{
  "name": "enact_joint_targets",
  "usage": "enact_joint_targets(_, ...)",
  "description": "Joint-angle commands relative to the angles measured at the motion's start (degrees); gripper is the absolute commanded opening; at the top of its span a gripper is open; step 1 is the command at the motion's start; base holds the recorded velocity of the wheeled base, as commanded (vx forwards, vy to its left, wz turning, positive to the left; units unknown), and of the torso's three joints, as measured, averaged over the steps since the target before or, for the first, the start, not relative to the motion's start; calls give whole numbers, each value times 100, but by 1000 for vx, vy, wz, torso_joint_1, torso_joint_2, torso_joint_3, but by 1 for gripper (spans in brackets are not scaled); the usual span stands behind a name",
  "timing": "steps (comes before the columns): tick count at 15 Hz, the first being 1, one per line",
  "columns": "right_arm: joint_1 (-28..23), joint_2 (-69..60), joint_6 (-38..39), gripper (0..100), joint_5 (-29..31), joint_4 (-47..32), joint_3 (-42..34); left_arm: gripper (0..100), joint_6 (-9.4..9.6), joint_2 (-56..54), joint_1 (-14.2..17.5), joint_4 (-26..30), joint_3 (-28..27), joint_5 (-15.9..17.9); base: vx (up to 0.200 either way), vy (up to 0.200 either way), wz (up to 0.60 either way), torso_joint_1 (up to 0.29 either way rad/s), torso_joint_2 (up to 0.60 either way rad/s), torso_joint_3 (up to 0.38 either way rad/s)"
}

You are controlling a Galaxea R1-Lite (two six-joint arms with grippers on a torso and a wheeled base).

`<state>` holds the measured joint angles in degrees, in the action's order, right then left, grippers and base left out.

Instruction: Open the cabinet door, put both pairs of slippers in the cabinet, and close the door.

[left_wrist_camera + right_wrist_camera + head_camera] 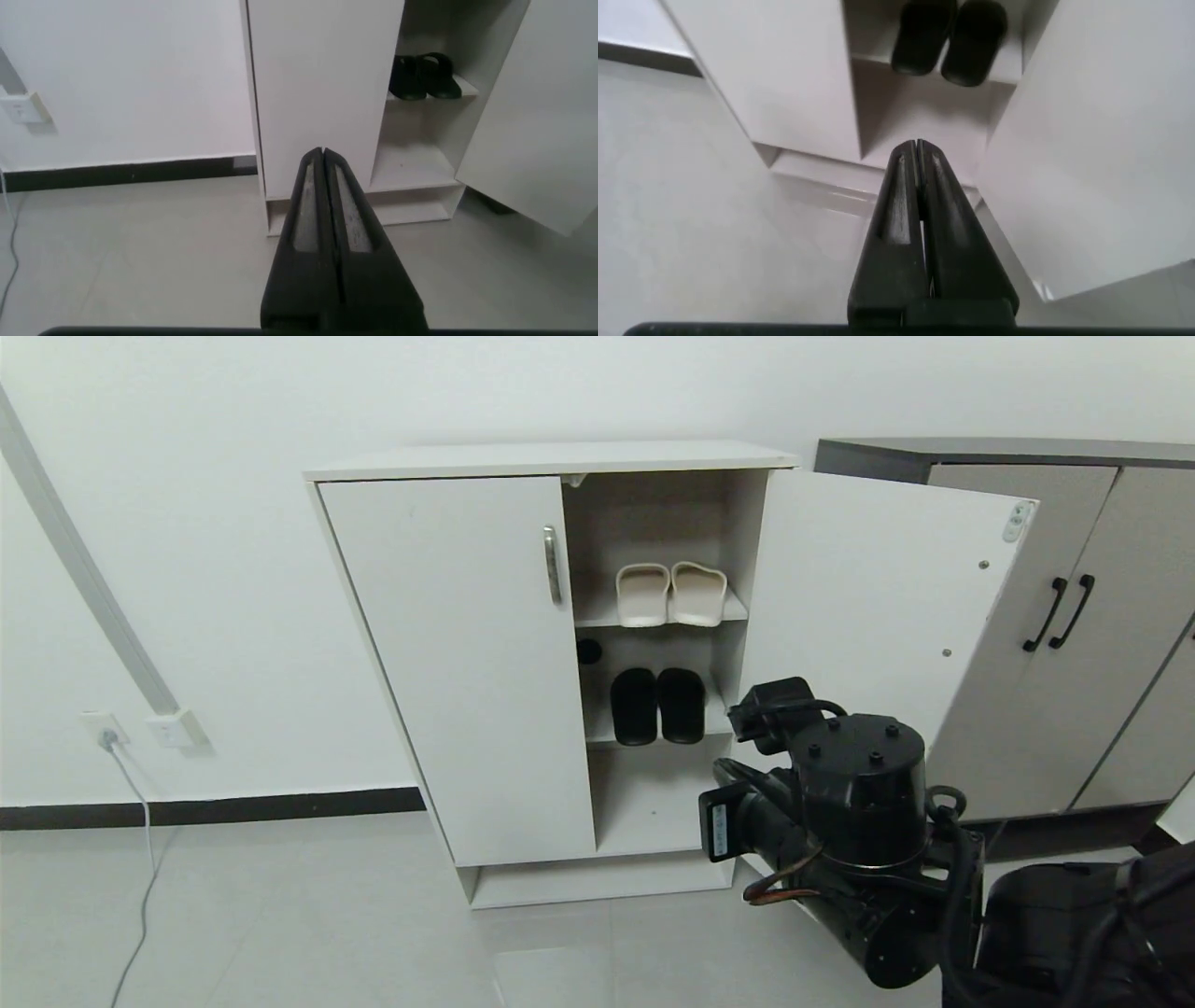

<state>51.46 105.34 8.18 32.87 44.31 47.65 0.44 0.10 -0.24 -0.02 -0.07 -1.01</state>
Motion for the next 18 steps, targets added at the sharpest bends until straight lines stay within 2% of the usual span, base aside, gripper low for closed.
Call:
enact_joint_targets(1,-4,31,-1,0,9,-2,-10,0,0,-1,-2,2,-1,-4,0,0,0,0,0,0)
enact_joint_targets(16,-4,31,-1,0,1,-2,-2,0,0,-1,-2,2,-1,-4,0,0,0,0,0,0)
enact_joint_targets(18,-4,31,-1,0,1,-2,-10,0,0,-1,-2,2,-1,-4,0,0,0,0,-129,-254)
